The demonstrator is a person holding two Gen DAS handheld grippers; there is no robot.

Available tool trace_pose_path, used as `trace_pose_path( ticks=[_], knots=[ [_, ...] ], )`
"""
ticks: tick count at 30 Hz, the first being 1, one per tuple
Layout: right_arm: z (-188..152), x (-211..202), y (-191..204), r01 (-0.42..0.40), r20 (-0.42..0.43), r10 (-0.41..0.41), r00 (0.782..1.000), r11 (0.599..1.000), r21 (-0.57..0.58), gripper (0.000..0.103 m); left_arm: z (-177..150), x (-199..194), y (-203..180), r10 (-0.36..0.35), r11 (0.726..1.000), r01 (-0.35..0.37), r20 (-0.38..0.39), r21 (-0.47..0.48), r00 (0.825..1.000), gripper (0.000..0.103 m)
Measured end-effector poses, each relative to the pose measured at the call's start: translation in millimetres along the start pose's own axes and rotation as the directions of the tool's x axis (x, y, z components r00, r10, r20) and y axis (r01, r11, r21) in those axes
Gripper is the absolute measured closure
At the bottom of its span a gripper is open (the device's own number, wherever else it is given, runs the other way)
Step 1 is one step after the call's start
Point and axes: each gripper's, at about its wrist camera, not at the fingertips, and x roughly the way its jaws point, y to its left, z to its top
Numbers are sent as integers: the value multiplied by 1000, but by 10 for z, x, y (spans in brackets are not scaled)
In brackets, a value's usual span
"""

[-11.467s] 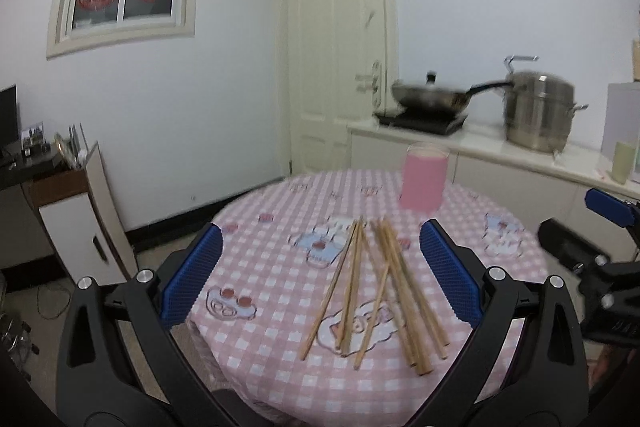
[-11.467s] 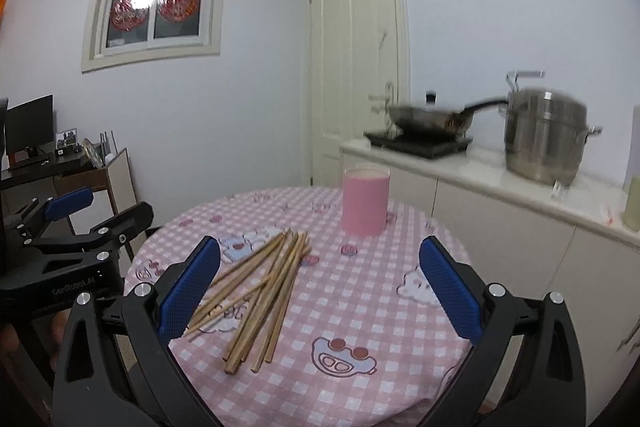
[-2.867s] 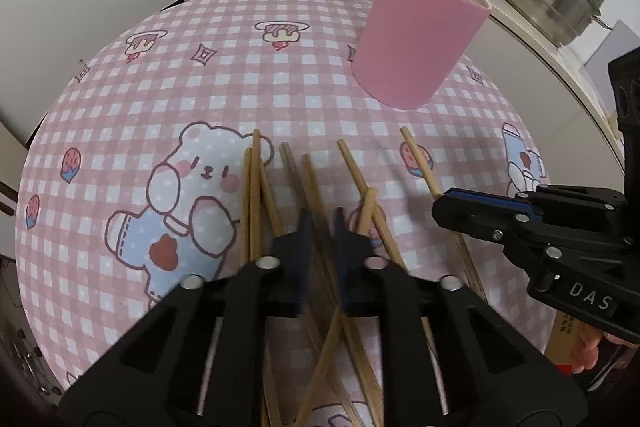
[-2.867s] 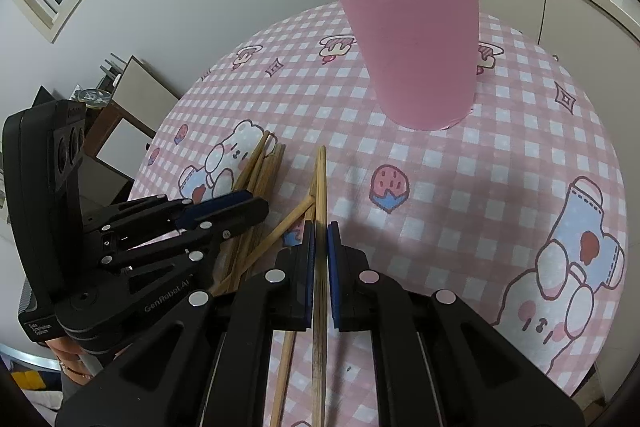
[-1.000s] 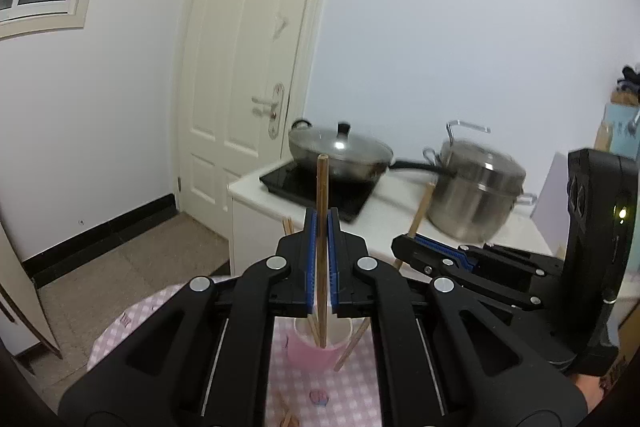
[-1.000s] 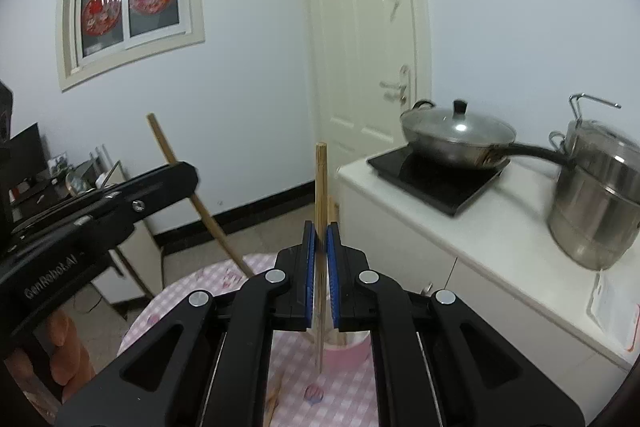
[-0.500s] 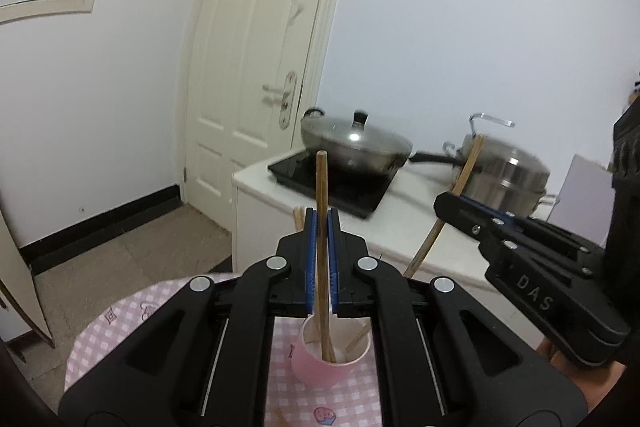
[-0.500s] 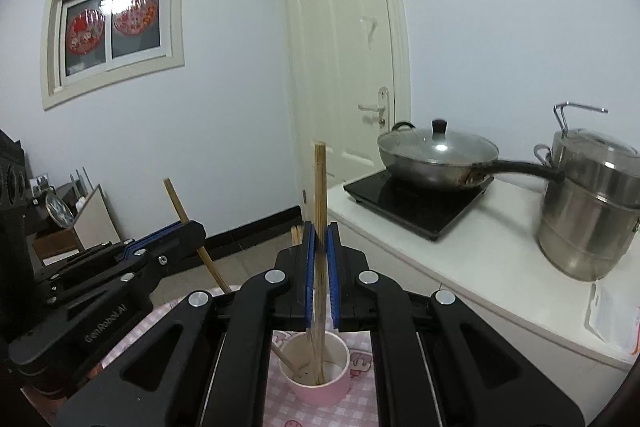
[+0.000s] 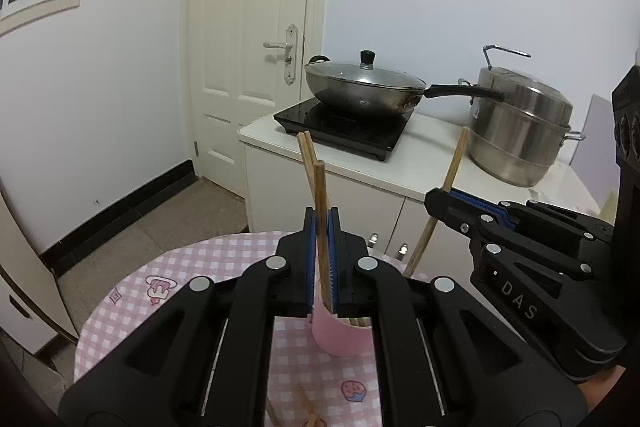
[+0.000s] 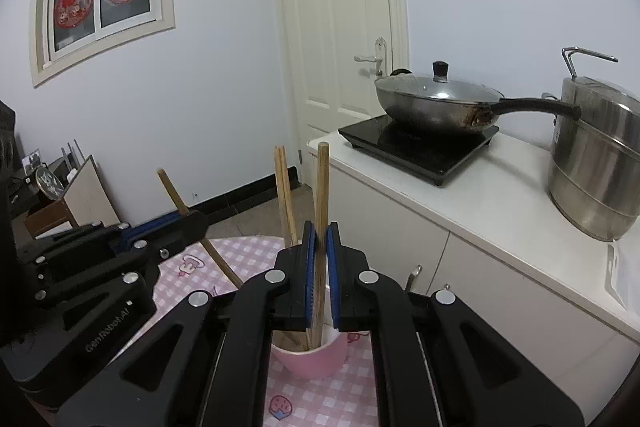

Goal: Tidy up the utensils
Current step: 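Carry the left gripper's chopstick into the pink cup while the right gripper carries its chopstick there, then open the right gripper inside the pink cup while the left gripper opens too, then move both grippers back to the pile and close the left gripper on a chopstick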

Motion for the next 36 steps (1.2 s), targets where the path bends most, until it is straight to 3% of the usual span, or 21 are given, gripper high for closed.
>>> trace_pose_path(
  ticks=[8,10,11,12,14,23,32,36],
  knots=[
    [-18,-19,-24,-19,-18,20,1000,999,26,98,12,-26,23,-15,1000,15,-36,-6,999,96],
    [-21,-24,-30,-33,-28,35,999,999,42,97,14,-22,22,-23,1000,22,-62,-5,998,82],
    [-26,-24,-37,-42,-34,43,998,998,50,96,7,-31,15,-21,1000,20,-64,-4,998,51],
    [-33,-27,-44,-45,-37,47,998,997,55,95,2,-56,17,-12,1000,12,-54,-5,998,36],
    [-49,-52,-58,-47,-43,50,998,997,68,94,-8,-135,36,-7,1000,7,-20,-6,1000,36],
    [-123,-275,-58,-41,-58,46,997,996,78,80,-75,-375,143,18,1000,-18,-33,0,999,36],
    [-278,-480,81,-65,-92,70,993,996,61,77,-226,-750,365,5,1000,-6,-21,-29,1000,33],
    [-398,-537,169,-89,-119,95,988,995,53,77,-393,-886,420,9,1000,-9,-33,3,999,33]
  ],
)
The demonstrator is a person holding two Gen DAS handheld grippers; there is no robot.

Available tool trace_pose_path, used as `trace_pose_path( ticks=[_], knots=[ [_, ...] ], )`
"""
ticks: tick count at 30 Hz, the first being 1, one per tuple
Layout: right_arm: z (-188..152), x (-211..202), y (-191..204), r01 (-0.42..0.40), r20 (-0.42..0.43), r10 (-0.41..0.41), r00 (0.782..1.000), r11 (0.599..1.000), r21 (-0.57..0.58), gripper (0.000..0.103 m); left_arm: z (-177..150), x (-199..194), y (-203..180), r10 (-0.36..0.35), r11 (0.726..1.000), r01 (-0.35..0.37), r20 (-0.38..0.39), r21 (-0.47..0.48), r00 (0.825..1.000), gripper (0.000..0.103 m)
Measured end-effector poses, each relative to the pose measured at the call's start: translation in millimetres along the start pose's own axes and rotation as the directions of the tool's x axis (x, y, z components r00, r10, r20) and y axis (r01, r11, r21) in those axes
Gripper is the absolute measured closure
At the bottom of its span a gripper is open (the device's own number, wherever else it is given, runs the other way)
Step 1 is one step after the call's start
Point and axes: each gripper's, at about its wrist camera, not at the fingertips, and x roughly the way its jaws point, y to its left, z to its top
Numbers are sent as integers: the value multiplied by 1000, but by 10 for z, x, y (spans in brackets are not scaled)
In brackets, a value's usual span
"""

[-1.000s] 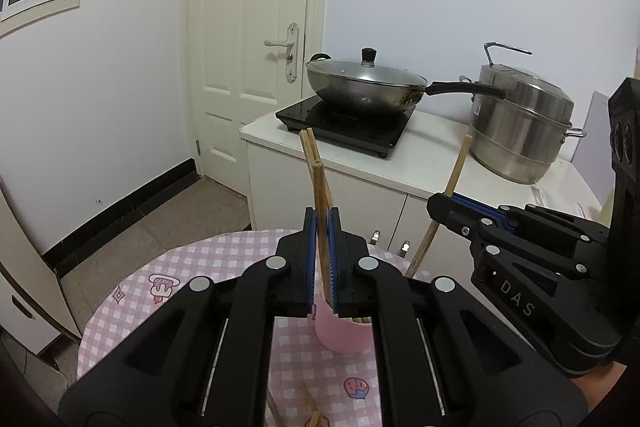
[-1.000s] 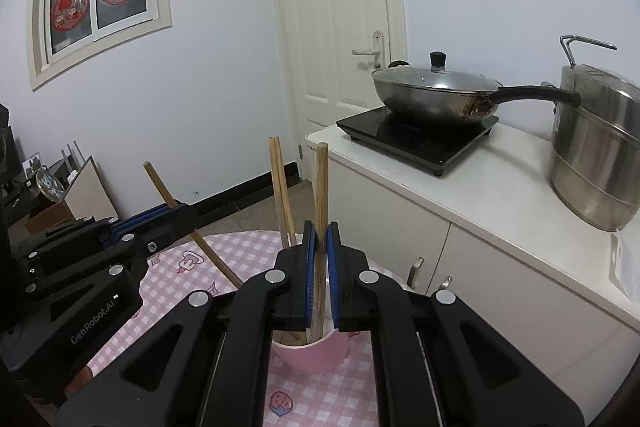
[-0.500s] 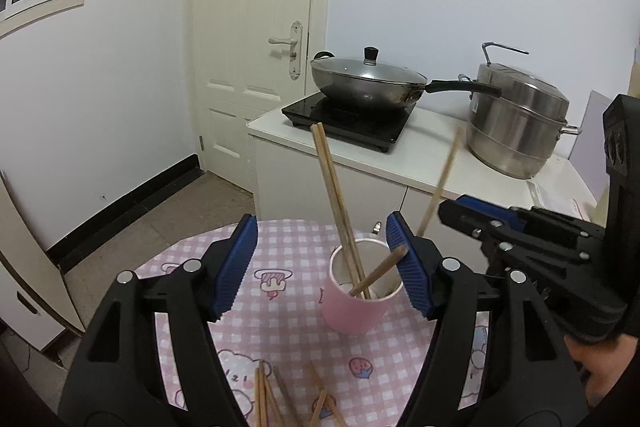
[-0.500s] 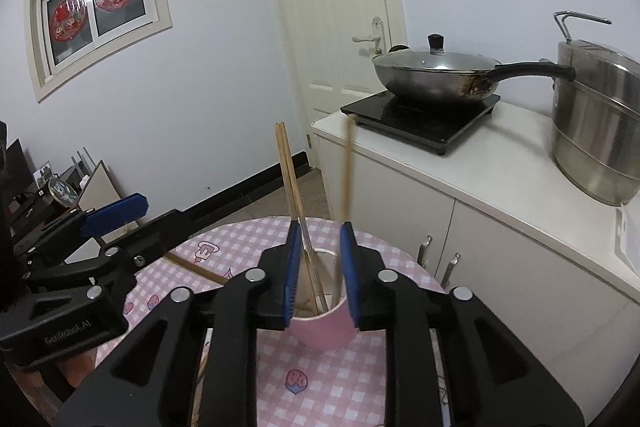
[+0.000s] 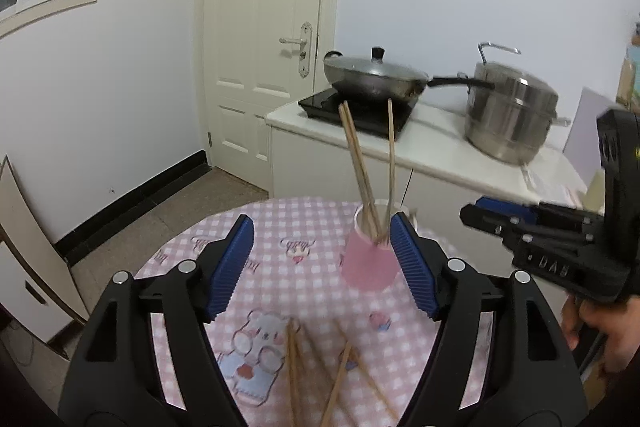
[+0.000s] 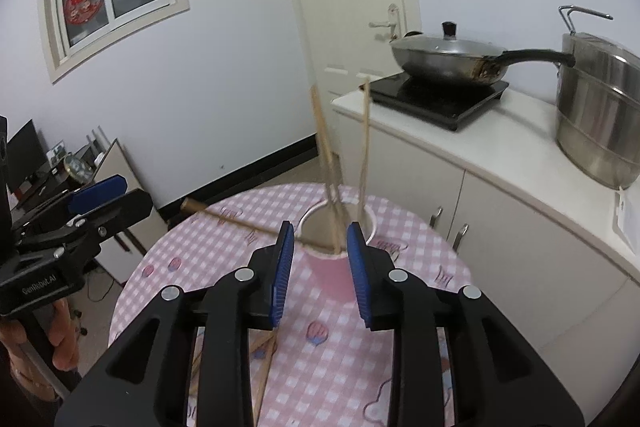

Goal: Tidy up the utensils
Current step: 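Move both grippers back to the pile and close the left gripper on a chopstick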

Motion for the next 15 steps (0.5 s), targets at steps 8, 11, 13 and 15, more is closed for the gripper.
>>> trace_pose_path(
  ticks=[8,11,13,15],
  knots=[
    [-354,145,144,-35,-97,34,995,999,-11,76,-591,122,154,7,999,-2,-145,32,989,33],
    [-530,271,171,-42,-154,40,987,999,-6,76,-780,227,159,9,999,0,-212,45,977,33],
    [-630,349,170,-49,-189,49,981,999,5,76,-911,312,112,-4,998,20,-259,59,966,33],
    [-717,432,163,-53,-225,56,973,998,17,76,-1007,400,45,-4,997,28,-292,76,956,40]
  ],
)
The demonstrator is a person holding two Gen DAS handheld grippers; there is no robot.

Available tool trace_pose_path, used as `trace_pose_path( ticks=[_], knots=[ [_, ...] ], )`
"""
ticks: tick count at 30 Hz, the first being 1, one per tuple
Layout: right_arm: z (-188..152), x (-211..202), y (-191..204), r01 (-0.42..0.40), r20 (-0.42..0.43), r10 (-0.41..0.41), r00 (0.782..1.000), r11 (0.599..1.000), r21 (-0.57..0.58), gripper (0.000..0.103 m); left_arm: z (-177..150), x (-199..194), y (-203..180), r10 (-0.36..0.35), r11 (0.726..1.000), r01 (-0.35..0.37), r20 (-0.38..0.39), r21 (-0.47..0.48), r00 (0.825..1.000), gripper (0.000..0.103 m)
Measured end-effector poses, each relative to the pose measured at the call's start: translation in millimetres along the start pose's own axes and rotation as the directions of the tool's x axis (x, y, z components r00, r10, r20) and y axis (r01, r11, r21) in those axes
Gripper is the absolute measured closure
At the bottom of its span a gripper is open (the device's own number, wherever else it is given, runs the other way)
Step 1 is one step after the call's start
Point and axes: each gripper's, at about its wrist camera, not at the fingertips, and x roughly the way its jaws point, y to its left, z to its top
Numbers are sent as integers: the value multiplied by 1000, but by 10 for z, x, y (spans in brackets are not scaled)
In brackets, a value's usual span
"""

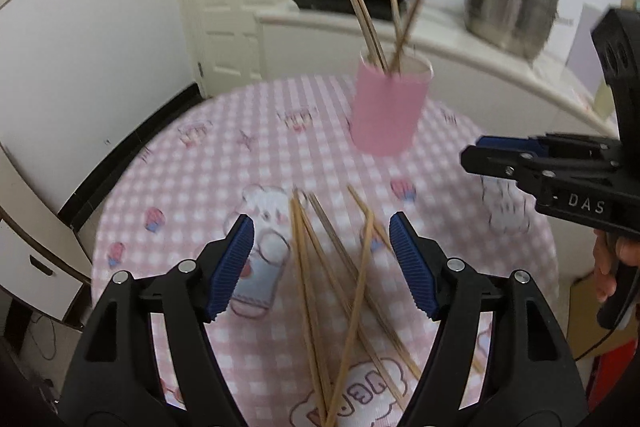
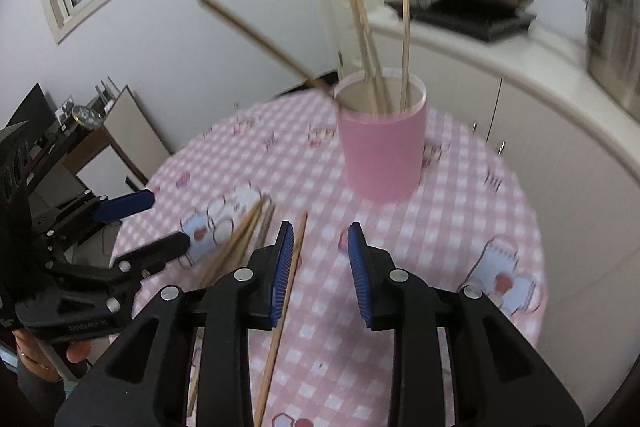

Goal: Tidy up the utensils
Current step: 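Move both grippers back to the pile and close the left gripper on a chopstick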

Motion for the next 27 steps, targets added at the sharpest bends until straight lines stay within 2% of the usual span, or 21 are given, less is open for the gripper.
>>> trace_pose_path(
  ticks=[2,6,13,15,18,20,27],
  knots=[
    [-74,62,2,-5,-25,5,1000,1000,8,76,-59,142,-78,-17,1000,18,-47,15,999,53],
    [-200,197,-6,-3,-77,4,997,1000,14,76,-79,397,-203,-20,999,24,-109,39,994,65],
    [-294,323,-116,-8,-122,12,993,1000,28,77,-89,766,-320,25,997,-10,-191,79,981,68],
    [-311,366,-151,-12,-133,16,991,999,31,76,-94,818,-323,19,997,-3,-209,79,978,74],
    [-321,424,-174,-15,-147,19,989,999,32,76,-100,853,-342,47,994,-27,-203,102,978,86],
    [-319,468,-166,-19,-154,23,988,999,32,76,-92,854,-336,36,995,-15,-204,102,978,97],
    [-252,597,-56,-36,-178,38,983,999,16,77,-50,733,-217,12,998,-1,-170,65,985,97]
  ],
)
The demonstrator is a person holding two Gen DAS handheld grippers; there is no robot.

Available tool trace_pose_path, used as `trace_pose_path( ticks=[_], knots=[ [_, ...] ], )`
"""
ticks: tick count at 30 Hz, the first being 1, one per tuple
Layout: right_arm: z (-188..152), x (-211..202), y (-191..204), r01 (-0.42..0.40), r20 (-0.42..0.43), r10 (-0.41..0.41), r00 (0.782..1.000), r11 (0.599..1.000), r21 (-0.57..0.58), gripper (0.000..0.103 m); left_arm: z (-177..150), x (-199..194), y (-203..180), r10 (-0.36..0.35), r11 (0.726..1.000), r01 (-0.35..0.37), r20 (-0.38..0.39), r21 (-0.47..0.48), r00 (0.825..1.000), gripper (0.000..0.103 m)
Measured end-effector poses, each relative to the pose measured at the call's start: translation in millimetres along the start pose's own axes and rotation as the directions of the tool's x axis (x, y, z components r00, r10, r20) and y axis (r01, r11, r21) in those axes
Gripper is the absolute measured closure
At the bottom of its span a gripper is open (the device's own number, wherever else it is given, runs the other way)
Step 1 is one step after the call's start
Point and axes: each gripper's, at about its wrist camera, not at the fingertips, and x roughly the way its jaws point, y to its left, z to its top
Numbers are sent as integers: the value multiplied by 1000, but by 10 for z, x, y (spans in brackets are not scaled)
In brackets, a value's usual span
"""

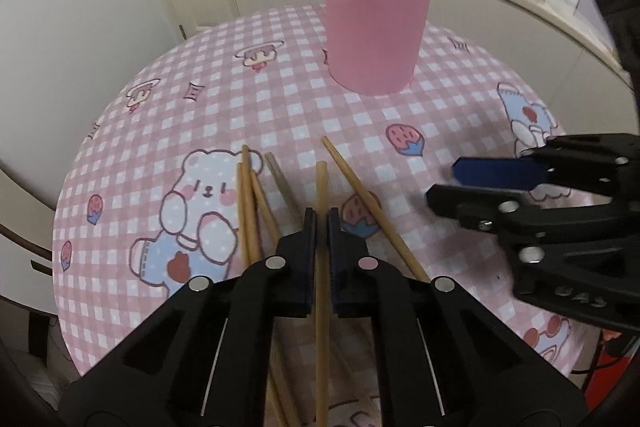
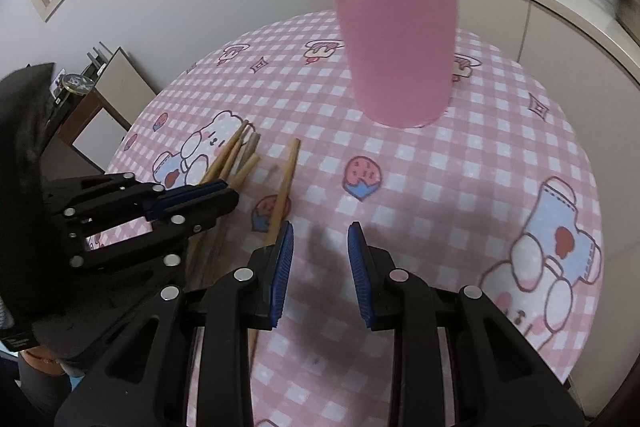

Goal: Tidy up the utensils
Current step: 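Move both grippers back to the pile and close the left gripper on a chopstick, then lower the open right gripper toward a chopstick in the pile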

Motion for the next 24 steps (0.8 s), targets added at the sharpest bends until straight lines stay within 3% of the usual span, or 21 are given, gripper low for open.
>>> trace_pose_path(
  ticks=[7,14,16,18,24],
  knots=[
    [145,146,171,-4,-26,4,1000,1000,-28,77,20,-261,183,-10,999,12,49,-36,999,97],
    [227,366,319,60,-81,-66,995,996,-73,77,39,-347,290,-15,998,19,63,-64,998,97],
    [227,403,341,82,-80,-90,993,992,-91,82,33,-367,309,-19,997,23,65,-70,998,97],
    [228,416,359,114,-71,-122,990,987,-115,96,31,-392,322,-21,997,26,68,-76,997,97],
    [222,278,277,67,-37,-69,997,995,-72,98,57,-574,352,-38,995,47,99,-93,994,97]
  ],
)
